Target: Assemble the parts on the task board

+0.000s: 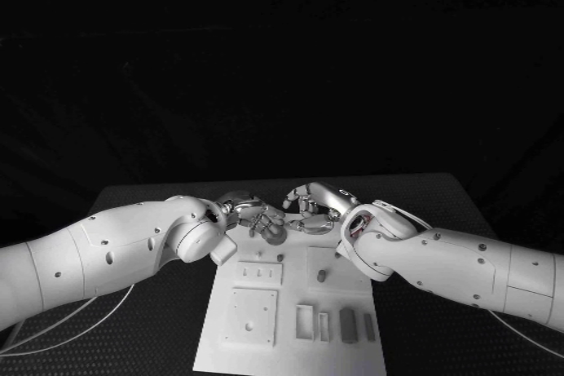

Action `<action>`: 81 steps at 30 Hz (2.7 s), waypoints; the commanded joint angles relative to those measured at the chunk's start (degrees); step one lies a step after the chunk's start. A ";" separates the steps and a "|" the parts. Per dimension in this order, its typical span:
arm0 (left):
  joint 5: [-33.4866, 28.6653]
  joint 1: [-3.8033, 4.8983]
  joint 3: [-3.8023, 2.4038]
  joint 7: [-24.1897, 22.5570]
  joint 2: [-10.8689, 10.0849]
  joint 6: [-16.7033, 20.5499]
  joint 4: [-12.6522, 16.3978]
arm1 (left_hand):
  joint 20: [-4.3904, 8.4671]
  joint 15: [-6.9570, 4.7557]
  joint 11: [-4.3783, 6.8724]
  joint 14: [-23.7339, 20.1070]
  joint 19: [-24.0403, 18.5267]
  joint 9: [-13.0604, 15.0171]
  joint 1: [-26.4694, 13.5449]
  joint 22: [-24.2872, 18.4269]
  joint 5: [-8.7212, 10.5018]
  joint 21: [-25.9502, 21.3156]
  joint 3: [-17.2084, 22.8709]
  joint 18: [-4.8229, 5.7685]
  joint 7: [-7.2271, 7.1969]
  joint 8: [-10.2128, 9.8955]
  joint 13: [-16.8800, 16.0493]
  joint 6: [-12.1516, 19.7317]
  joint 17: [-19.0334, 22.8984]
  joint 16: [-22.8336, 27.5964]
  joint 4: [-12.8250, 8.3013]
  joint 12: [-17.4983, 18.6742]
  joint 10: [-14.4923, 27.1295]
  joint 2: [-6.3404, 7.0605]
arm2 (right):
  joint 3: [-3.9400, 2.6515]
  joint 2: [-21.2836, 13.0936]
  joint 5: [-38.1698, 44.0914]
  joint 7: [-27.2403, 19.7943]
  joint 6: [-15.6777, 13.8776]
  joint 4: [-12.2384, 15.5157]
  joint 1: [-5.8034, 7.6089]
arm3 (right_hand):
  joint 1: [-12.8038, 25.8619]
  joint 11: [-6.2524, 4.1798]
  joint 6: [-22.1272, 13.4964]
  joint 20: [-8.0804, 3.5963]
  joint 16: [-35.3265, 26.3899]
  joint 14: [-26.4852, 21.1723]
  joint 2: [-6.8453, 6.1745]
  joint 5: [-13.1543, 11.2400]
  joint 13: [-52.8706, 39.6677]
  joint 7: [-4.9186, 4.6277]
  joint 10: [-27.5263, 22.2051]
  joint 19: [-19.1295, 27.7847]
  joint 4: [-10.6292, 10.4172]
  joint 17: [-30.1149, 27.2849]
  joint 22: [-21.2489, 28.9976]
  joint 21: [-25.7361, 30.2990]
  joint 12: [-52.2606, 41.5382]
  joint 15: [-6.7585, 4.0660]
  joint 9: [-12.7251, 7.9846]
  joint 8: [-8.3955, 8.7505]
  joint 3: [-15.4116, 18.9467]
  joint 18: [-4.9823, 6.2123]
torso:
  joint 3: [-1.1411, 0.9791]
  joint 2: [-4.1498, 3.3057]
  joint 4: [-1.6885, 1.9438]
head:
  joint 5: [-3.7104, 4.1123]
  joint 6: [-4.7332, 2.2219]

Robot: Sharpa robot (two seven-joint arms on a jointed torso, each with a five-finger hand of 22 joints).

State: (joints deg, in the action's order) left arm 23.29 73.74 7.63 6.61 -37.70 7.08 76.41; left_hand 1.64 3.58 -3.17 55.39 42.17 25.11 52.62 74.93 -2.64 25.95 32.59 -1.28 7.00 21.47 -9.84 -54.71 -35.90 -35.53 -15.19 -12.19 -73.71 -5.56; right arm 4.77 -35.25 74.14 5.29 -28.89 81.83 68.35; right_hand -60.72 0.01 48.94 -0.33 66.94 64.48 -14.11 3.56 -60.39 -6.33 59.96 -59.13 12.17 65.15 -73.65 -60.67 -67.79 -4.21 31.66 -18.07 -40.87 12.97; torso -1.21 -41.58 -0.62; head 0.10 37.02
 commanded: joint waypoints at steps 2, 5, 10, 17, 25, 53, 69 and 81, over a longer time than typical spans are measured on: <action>-5.80 0.06 -0.02 -0.50 0.14 1.26 -0.03 | 0.22 0.20 -0.15 -0.17 -0.53 -0.09 -0.73 1.18 -0.16 0.19 -0.01 0.41 0.13 -0.41 -0.04 -0.04 -0.07 -0.30 -0.54 0.03 -0.25 -0.09 | 0.01 0.08 -3.24 -3.58 -5.05 0.09 -0.19 | 0.33 2.10 2.22 0.14 0.56 0.14 -0.27 -0.24 0.20 -1.99 -9.15 0.03 -0.25 -0.10 -0.13 -0.05 -0.40 0.30 0.20 0.04 0.97 2.03 | 0.02 0.02 0.02 | -0.01 -0.10; -8.35 0.06 -0.01 -0.71 0.21 1.41 -0.03 | 0.15 0.30 -0.20 -0.47 -0.88 -0.09 -0.93 1.18 -0.16 0.11 0.00 0.53 0.13 -0.44 -0.02 -0.08 -0.02 -0.22 -0.75 0.12 -0.10 -0.11 | 0.01 0.45 -3.55 -3.52 -4.92 -0.17 -0.20 | 0.53 2.01 2.47 0.09 0.71 0.27 -0.22 -0.24 0.30 -1.89 -9.04 -0.11 -0.53 -0.12 -0.18 -0.15 -0.57 0.21 0.31 -0.07 1.38 2.03 | 0.06 0.02 0.07 | 0.03 -0.17; -13.02 0.05 -0.01 -0.87 0.35 1.42 0.18 | -0.20 0.70 -0.57 -1.46 -2.20 -0.18 -1.35 1.20 -0.16 -0.23 0.09 0.90 0.25 -0.72 0.05 0.18 0.19 0.13 -1.15 0.40 0.68 -0.23 | 0.09 1.41 -3.71 -3.19 -4.58 -0.97 -0.54 | 1.03 1.82 2.99 0.00 0.93 0.36 0.01 -0.16 0.55 -1.67 -8.93 -0.22 -1.07 -0.18 -0.25 -0.26 -0.82 0.03 0.50 -0.27 2.14 2.03 | 0.13 0.01 0.08 | 0.04 -0.25; -15.28 0.05 -0.01 -1.14 0.26 1.17 0.67 | -0.31 0.78 -0.59 -1.71 -2.71 -0.15 -1.44 1.23 -0.16 -0.32 0.12 1.03 0.11 -0.71 0.02 0.07 0.23 0.15 -1.23 0.38 0.81 -0.20 | 0.10 2.26 -3.71 -2.54 -5.22 -1.92 -0.82 | 1.22 1.71 3.29 -0.06 1.02 0.36 0.24 -0.04 0.69 -1.56 -8.91 -0.22 -1.35 -0.22 -0.27 -0.28 -0.93 -0.07 0.60 -0.37 2.44 2.03 | 0.10 -0.03 0.05 | -0.14 -0.24; -15.77 0.03 -0.02 -1.03 0.21 0.69 1.14 | -0.38 0.83 -0.60 -1.92 -3.17 -0.15 -1.44 1.25 -0.16 -0.38 0.17 1.16 0.05 -0.73 -0.01 0.03 0.26 0.15 -1.30 0.38 0.96 -0.24 | 0.10 2.79 -3.62 -2.39 -6.13 -1.97 -0.96 | 0.93 1.50 3.91 -0.20 1.21 0.51 0.53 -0.13 0.85 -1.34 -8.70 -0.38 -1.57 -0.26 -0.30 -0.36 -1.17 -0.25 0.78 -0.62 2.33 2.03 | 0.11 0.00 0.05 | -0.14 -0.22; -15.70 0.02 -0.01 -0.31 0.28 -1.12 1.58 | -0.96 1.37 -0.91 -3.46 -5.02 -0.10 -1.11 1.35 -0.16 -0.39 0.22 1.28 -0.14 -0.84 0.04 -0.05 0.29 0.15 -1.43 0.71 2.29 -0.19 | 0.10 3.22 -0.57 -2.30 -7.39 -2.35 -1.36 | -2.83 -1.48 11.54 -2.33 3.33 3.83 4.48 -0.75 1.86 1.73 -4.21 -3.23 0.09 -0.42 -1.13 -2.79 -3.08 -3.08 2.89 -3.88 -2.22 2.03 | 0.06 0.00 0.06 | -0.25 -0.13; -15.70 0.02 -0.01 -0.01 0.19 -1.91 1.76 | -1.17 1.53 -1.12 -3.95 -5.44 -0.16 -1.69 1.34 -0.16 -0.18 -0.29 1.28 -0.04 -1.08 0.00 0.22 0.23 -0.06 -1.18 0.72 2.70 0.65 | 0.10 3.36 1.91 -2.62 -8.77 -3.07 -1.87 | -2.67 -1.63 12.50 -2.80 3.67 4.61 4.96 -0.71 2.01 1.85 -3.17 -3.85 2.03 -0.41 -1.25 -3.34 -3.01 -3.25 3.08 -3.92 -3.13 2.03 | 0.07 -0.01 0.07 | -0.27 -0.05; -15.70 0.02 -0.01 0.55 0.11 -1.04 1.47 | -1.19 1.64 -1.70 -4.16 -5.41 -0.34 -2.92 1.31 -0.16 0.18 -0.89 1.27 0.65 -1.58 0.00 0.95 0.20 -0.33 -0.64 0.81 3.24 2.52 | 0.10 3.03 1.27 -3.66 -9.14 -2.56 -1.99 | -1.72 -1.80 13.02 -3.02 3.92 5.25 5.74 -0.72 2.06 2.02 -2.34 -4.43 2.91 -0.36 -1.24 -3.69 -2.97 -3.37 3.19 -3.92 -3.32 2.03 | 0.01 0.03 -0.01 | -0.36 -0.02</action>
State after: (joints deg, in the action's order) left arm 7.91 73.73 7.65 7.03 -37.59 6.64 77.80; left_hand 0.40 5.23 -4.83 51.69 37.05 24.89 49.76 74.90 -2.64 25.88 32.02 -0.86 7.62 20.14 -9.81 -53.99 -35.65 -35.53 -15.72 -11.71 -70.84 -3.61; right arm 4.89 -32.12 74.93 2.32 -37.44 79.20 66.40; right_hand -62.67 0.00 49.84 -3.40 70.56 69.31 -8.78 3.11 -58.42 -5.43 59.99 -63.28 14.87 64.74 -74.82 -64.08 -70.49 -7.11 34.77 -21.77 -44.21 11.62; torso -1.18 -41.58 -0.58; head -0.22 36.95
